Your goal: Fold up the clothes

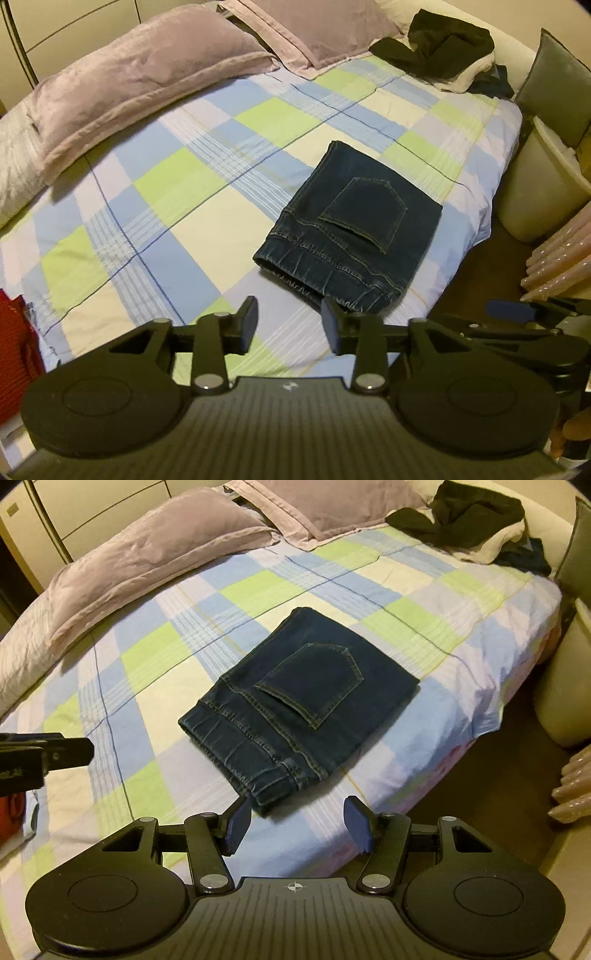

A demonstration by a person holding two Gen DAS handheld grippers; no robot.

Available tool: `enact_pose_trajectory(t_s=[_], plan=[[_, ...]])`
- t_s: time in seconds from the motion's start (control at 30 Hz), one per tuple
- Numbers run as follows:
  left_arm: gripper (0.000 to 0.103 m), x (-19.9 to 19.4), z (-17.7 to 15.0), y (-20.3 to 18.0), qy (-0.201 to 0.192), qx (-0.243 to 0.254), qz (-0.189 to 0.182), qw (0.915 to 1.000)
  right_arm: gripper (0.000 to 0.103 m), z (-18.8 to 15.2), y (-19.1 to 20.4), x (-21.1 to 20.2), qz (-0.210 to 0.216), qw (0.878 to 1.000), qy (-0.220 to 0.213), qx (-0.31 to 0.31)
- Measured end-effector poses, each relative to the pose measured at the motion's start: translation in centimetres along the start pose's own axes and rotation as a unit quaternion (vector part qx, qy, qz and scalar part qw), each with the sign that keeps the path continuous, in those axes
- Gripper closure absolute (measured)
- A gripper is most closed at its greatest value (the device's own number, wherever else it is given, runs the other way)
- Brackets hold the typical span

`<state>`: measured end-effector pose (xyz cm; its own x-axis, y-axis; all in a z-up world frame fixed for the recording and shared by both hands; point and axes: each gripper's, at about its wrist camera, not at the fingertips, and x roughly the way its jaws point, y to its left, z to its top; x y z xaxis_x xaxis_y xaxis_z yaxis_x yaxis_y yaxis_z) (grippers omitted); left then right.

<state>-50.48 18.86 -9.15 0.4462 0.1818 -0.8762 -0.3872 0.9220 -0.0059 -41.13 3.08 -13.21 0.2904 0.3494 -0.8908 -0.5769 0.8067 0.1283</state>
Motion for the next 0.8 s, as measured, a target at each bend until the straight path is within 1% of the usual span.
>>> enact_pose_trajectory(t_s=[0.27,0.47,0.53,0.7,0.8], plan=[[0.065,-2.7,-0.8,-0.8,-0.007,0.015,0.003,0.9999,0.044,-0.9,0.4,-2.2,-0.008,1.0,-0.002,-0.007],[0.065,-4.3,-0.6,-0.9,-0.014,0.02,0.004,0.9997,0.044,-0.7,0.4,-4.0,-0.018,1.0,-0.007,-0.011],[0.062,-4.8,-0.5,-0.7,-0.015,0.016,0.008,0.9997,0.044,-0.5,0.5,-4.6,-0.02,1.0,-0.008,-0.012],[0.062,-5.9,-0.2,0.0,-0.016,0.005,0.018,0.9997,0.044,0.2,1.1,-5.1,-0.014,1.0,-0.002,-0.028],[0.062,-6.1,-0.1,0.3,-0.009,-0.009,0.023,0.9996,0.044,0.7,1.7,-5.0,-0.007,0.999,0.003,-0.044]])
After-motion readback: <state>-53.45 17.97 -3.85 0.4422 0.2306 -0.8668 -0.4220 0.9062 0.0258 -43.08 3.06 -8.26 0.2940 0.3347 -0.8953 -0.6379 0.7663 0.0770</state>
